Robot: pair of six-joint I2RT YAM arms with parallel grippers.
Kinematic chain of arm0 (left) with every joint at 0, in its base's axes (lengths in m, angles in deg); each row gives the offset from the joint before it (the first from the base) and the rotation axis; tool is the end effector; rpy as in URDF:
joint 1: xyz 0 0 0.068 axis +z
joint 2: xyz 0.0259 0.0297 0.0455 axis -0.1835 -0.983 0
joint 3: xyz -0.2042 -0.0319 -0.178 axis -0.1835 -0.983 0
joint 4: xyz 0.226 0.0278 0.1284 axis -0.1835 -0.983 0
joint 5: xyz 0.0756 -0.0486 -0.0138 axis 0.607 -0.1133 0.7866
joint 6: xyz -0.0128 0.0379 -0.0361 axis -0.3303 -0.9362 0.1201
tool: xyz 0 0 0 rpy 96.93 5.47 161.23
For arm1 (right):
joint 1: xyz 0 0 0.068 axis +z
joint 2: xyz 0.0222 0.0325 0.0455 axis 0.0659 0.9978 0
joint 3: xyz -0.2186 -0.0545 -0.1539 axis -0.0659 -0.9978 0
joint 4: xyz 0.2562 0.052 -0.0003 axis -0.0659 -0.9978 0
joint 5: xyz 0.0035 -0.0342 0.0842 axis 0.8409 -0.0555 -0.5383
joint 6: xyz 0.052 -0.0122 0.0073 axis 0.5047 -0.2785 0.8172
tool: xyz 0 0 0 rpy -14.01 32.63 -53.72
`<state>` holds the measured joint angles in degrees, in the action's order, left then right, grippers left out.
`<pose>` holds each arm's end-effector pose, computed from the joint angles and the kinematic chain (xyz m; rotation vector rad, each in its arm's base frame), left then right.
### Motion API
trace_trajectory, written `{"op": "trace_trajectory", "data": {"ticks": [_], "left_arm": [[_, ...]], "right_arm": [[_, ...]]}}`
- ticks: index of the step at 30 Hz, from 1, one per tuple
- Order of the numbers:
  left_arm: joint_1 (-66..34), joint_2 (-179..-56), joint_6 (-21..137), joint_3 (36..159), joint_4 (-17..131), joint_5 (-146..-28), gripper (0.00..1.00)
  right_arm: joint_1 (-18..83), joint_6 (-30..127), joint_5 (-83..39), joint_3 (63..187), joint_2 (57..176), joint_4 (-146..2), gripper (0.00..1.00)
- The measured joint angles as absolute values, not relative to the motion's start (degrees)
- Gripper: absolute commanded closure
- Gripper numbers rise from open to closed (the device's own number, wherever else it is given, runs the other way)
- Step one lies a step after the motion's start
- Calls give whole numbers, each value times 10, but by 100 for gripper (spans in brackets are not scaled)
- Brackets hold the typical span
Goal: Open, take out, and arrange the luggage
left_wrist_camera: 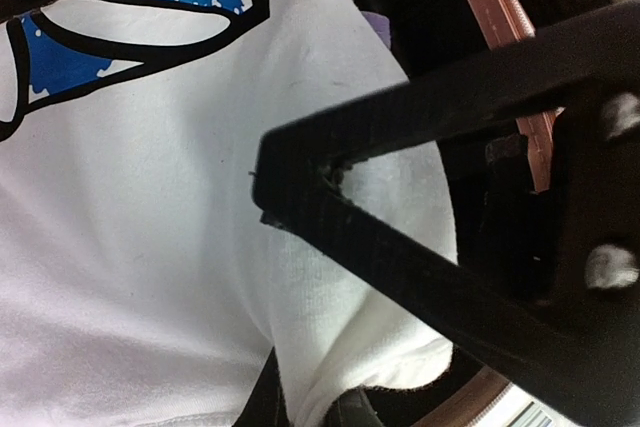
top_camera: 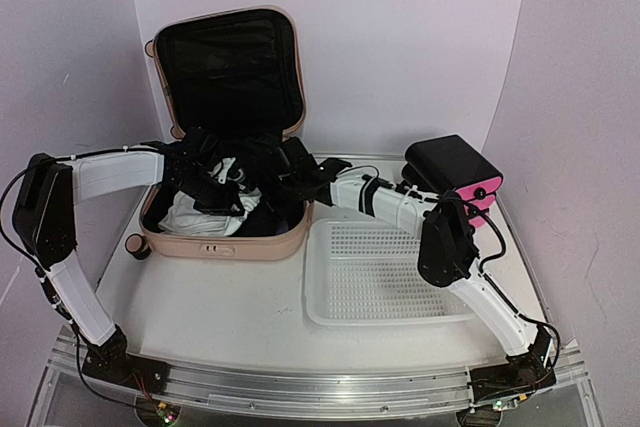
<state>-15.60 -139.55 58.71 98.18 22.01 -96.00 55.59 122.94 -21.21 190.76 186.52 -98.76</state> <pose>0.3173 -0.1677 0.2373 0.4442 2.5973 -0.6265 0.3610 0.4660 0.1944 0.5843 2.5362 1.2515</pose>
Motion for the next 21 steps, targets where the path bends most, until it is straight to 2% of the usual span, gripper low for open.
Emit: {"op": "trace_trajectory", "data": {"ticks": [5,10,14,17,19,21], "left_arm": [[-156,-1395,588,982,220,-964,100],[-156,-1391,588,977,221,-967,100],[-156,-1390,588,975,221,-970,100],[-156,-1390,589,974,221,-972,100],[-156,-1390,589,973,221,-973,100],[-156,-1389,589,970,221,-976,96]], "right_arm": [[558,1261,-218,1935,1878,-960,40],[563,1285,-218,1937,1895,-940,36],[566,1292,-218,1937,1910,-936,39],[567,1298,-216,1937,1917,-931,49],[568,1301,-216,1937,1920,-926,63],[568,1302,-214,1938,1921,-919,77]]}}
